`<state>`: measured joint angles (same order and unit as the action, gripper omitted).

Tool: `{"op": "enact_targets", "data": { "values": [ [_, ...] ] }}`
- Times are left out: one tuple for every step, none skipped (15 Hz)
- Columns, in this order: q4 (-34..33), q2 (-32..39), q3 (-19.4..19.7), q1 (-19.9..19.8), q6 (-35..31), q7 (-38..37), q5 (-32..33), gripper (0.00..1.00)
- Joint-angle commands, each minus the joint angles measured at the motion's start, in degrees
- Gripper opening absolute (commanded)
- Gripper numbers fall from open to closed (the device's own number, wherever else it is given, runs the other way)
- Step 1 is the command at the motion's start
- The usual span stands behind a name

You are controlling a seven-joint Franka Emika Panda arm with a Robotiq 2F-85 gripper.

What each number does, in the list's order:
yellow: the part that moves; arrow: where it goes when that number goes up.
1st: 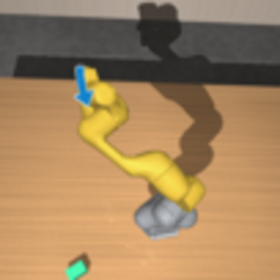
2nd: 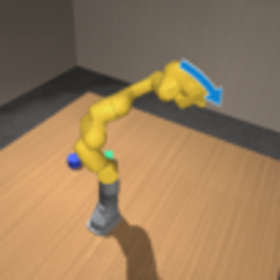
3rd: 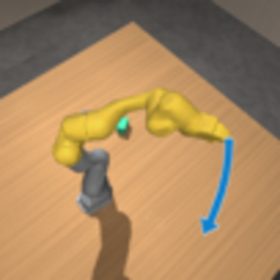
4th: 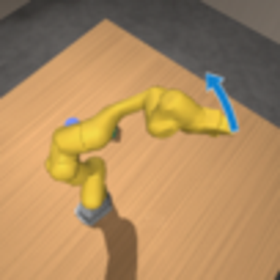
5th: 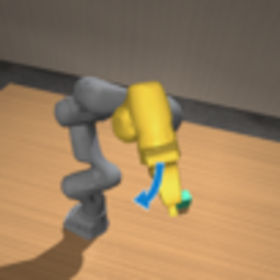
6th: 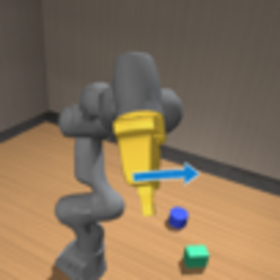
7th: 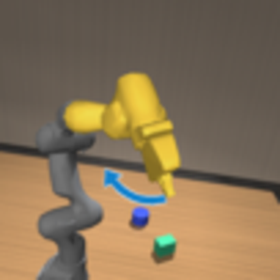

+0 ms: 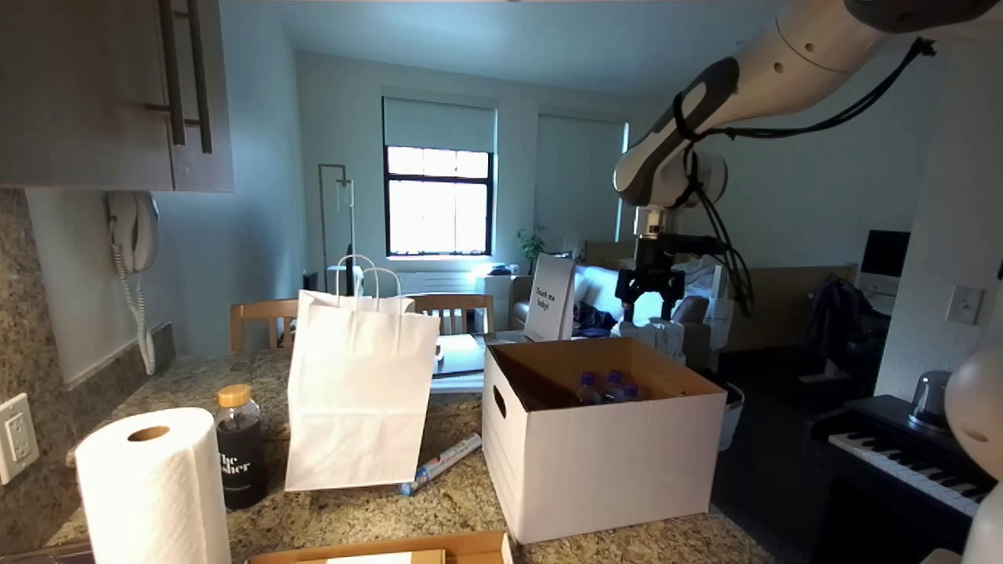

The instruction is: Place four empty water bottles inside the white storage box on the right

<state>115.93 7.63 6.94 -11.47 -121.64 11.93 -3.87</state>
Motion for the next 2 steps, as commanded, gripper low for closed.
{"op": "enact_targets", "data": {
  "values": [
    [-0.10, 0.02, 0.47, 0.44, 0.12, 0.06, -0.07, 1.00],
    [-0.11, 0.03, 0.47, 0.44, 0.12, 0.06, -0.07, 1.00]
  ]
}}
